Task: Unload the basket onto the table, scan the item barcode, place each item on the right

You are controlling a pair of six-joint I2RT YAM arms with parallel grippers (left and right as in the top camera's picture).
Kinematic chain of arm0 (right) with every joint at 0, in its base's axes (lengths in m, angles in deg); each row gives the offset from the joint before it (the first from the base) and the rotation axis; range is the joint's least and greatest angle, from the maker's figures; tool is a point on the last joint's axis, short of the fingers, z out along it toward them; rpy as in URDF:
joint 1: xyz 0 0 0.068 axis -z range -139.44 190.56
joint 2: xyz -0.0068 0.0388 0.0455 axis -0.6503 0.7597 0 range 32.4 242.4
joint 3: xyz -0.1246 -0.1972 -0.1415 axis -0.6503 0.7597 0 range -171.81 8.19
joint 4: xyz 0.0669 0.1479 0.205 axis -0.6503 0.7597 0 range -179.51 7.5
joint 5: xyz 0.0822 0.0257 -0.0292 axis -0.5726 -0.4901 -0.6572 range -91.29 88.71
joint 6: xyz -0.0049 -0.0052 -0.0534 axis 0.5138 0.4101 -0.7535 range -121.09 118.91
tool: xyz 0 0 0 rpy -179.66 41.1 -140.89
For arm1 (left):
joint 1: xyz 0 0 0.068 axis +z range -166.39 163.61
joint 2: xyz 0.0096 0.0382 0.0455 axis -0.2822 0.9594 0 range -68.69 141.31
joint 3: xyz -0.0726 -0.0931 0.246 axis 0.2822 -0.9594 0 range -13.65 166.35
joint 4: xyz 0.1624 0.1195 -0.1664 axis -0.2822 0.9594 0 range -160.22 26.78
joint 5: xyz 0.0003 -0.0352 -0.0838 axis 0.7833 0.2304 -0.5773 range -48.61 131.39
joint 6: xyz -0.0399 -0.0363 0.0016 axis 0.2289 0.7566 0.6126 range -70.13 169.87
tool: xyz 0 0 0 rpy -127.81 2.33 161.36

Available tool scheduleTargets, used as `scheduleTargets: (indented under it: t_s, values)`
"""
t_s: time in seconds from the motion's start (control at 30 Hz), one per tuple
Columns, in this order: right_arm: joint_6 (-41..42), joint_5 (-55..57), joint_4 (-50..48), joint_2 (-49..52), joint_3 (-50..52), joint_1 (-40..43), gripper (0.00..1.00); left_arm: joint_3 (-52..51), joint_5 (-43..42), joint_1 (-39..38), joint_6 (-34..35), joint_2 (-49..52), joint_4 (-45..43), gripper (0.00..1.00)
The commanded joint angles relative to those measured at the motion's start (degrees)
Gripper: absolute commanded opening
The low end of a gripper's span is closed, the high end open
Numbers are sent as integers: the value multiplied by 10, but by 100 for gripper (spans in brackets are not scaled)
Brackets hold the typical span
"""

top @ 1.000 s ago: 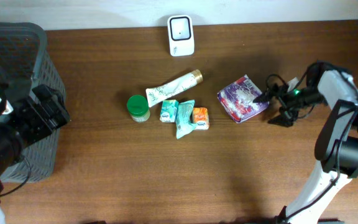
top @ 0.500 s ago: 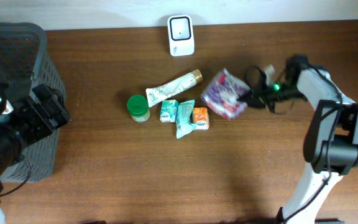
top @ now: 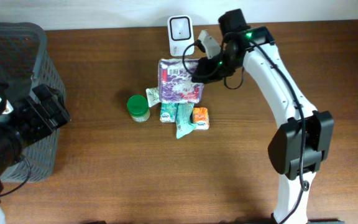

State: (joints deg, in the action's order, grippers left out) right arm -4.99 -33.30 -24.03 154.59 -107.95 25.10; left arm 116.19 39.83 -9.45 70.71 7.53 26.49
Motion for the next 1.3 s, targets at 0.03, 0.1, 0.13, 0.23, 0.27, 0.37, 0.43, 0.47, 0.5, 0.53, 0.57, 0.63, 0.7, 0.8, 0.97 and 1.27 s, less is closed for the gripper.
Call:
scheduleTargets:
  t_s: [0.03,0.1,0.13,0.23,0.27,0.37,0.43,0.47,0.5,0.53,0.57,0.63,0.7,0.8,0.97,1.27]
  values:
    - [-2,38,8,-11,-13,1,4,-1,-4,4,6,-1,0,99]
    - [-2,38,14,-11,-13,1,4,-1,-4,4,6,-1,0,99]
    - [-2,39,15,-11,-13,1,4,-1,-4,4,6,-1,0,99]
    - [-2,43,18,-11,-13,1,4,-1,-4,4,6,-1,0,99]
    - [-2,43,17,-11,-13,1,4,-1,-4,4,6,-1,0,99]
    - [-2,43,18,-11,-13,1,4,-1,-4,4,6,-1,0,99]
    - [-2,43,18,-11,-13,1,4,-1,-4,4,6,-1,0,99]
    - [-2,42,17,-10,-13,1,4,-1,-4,4,6,-1,0,99]
    - [-2,43,18,-10,-13,1,4,-1,-4,4,6,-1,0,99]
    - [-2,43,18,-10,-13,1,4,-1,-4,4,6,-1,0,99]
    - [-1,53,18,-10,-13,1,4,-1,-4,4,6,-1,0,99]
    - [57,187,25,-10,-13,1,4,-1,-4,4,6,-1,0,99]
    - [138,386,53,-10,-13,5,4,-1,-4,4,6,-1,0,99]
    - [190,512,97,-10,-13,30,4,-1,-4,4,6,-1,0,99]
    - [310,717,151,-10,-13,80,4,-1,-4,4,6,-1,0,99]
    - [334,727,110,21,114,81,4,-1,-4,4,6,-1,0,99]
